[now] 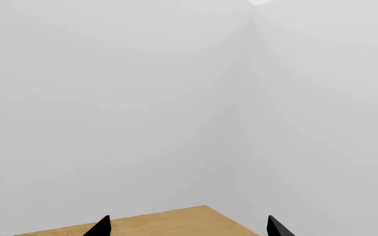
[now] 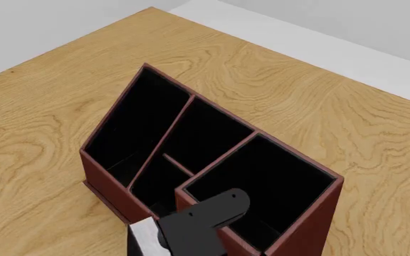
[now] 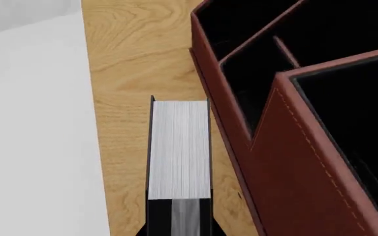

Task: Pick up the book and place it in the right compartment of the caddy.

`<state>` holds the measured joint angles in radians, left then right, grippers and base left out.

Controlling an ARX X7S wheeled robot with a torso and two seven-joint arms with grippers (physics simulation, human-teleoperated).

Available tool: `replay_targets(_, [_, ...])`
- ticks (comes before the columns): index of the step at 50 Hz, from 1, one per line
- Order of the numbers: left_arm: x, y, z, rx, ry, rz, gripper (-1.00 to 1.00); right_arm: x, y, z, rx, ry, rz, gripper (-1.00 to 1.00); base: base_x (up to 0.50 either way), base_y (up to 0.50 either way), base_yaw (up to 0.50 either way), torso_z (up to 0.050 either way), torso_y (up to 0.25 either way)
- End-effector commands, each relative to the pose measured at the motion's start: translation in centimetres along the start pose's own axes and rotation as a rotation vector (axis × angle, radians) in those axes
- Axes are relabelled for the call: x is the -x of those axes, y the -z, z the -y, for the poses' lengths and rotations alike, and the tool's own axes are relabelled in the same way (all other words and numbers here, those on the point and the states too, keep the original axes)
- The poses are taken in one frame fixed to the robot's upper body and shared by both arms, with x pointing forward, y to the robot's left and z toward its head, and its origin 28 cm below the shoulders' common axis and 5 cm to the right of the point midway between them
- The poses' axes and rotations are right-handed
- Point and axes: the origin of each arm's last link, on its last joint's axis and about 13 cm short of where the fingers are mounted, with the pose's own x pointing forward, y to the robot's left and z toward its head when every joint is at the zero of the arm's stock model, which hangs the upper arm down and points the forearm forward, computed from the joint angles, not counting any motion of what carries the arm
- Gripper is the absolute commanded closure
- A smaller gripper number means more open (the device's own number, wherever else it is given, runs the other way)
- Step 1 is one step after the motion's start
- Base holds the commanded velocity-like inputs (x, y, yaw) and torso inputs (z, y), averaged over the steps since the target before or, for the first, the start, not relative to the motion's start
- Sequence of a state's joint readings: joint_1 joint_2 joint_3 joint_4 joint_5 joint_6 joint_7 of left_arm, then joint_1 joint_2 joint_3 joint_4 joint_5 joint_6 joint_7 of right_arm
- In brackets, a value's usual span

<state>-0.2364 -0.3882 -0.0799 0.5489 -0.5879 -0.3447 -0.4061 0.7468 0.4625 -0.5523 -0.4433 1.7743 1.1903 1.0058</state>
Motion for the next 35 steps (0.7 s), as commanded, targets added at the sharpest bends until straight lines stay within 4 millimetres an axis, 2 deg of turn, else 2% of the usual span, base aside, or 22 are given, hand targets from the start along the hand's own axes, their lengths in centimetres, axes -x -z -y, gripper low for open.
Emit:
replay_targets(1, [-0.1,0.0,-0.2,0.002,-0.012,0.002,-1.0,1.2,-2.1,0.4,0.014,0.025,0.126,1.0,0.0,0.0,0.0,0.0,0.0])
replay_targets(6, [0.0,-0.1,-0.1,0.001,-0.008,0.002,-1.0,1.7,-3.1,0.9,0.003,0.035,0.176,1.0,0.0,0.0,0.0,0.0,0.003])
replay_targets(14, [-0.1,0.0,0.0,0.001,-0.003,0.001,-1.0,2.0,-3.6,1.1,0.008,0.044,0.202,1.0,0.0,0.0,0.0,0.0,0.0])
replay_targets(35, [-0.1,-0.1,-0.2,0.005,-0.01,0.004,-1.0,3.9,-5.9,0.6,0.054,0.058,0.269,1.0,0.0,0.0,0.0,0.0,0.001])
